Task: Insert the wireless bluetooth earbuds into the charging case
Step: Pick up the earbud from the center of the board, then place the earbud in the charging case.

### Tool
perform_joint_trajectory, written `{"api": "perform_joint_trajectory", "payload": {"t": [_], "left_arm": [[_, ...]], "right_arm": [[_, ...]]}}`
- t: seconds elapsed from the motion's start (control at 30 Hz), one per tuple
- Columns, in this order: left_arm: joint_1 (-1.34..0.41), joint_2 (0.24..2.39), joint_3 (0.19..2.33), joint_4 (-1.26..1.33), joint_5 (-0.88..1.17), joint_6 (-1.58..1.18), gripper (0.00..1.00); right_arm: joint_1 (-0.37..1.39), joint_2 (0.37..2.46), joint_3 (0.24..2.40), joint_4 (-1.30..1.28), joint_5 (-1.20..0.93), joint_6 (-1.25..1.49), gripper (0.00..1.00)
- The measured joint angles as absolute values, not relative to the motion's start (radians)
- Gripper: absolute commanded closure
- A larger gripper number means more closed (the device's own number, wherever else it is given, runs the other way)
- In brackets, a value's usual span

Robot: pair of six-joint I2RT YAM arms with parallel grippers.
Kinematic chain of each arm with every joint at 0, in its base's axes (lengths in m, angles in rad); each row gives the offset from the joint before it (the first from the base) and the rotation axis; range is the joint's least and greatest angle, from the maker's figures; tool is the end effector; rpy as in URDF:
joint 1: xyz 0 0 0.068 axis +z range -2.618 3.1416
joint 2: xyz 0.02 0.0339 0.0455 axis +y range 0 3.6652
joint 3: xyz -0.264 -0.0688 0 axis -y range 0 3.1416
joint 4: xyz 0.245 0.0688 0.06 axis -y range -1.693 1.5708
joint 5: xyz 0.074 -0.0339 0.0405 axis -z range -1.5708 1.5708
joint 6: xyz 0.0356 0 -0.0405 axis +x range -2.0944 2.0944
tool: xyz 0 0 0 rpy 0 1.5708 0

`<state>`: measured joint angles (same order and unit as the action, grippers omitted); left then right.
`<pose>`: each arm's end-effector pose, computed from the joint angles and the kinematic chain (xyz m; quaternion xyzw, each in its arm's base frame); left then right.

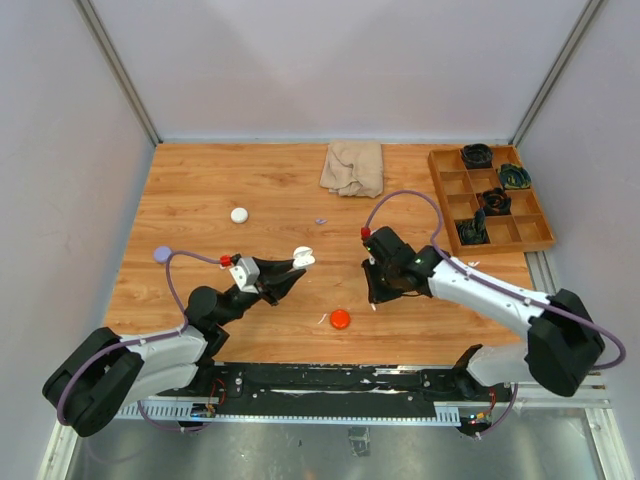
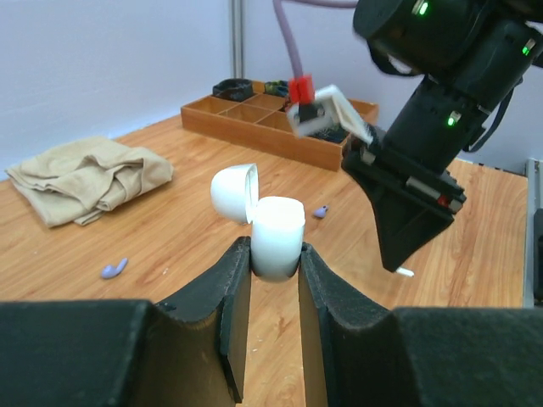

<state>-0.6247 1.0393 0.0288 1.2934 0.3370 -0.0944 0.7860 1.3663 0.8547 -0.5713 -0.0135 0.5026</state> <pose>0.1315 -0.1093 0.1955 0.2845 0.5360 -0.3716 0.7026 0.1839 0.1848 0.2076 -0.1387 0.9604 0.1503 0.1892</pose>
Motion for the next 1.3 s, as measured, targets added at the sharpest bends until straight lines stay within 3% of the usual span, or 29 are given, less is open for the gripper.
{"api": "perform_joint_trajectory", "payload": {"t": [0.7,1.3], "left_arm": [[-0.625,1.051,0.068,1.421,0.395,-0.151,1.00],[-0.625,1.105,0.095,1.521,0.506,-0.189,1.00]], "right_arm": [[0.786,0.981,0.870,-0.091,-0.128,0.204,0.91],[0.787,0.921,0.707,0.303,-0.381,0.202,0.91]]}}
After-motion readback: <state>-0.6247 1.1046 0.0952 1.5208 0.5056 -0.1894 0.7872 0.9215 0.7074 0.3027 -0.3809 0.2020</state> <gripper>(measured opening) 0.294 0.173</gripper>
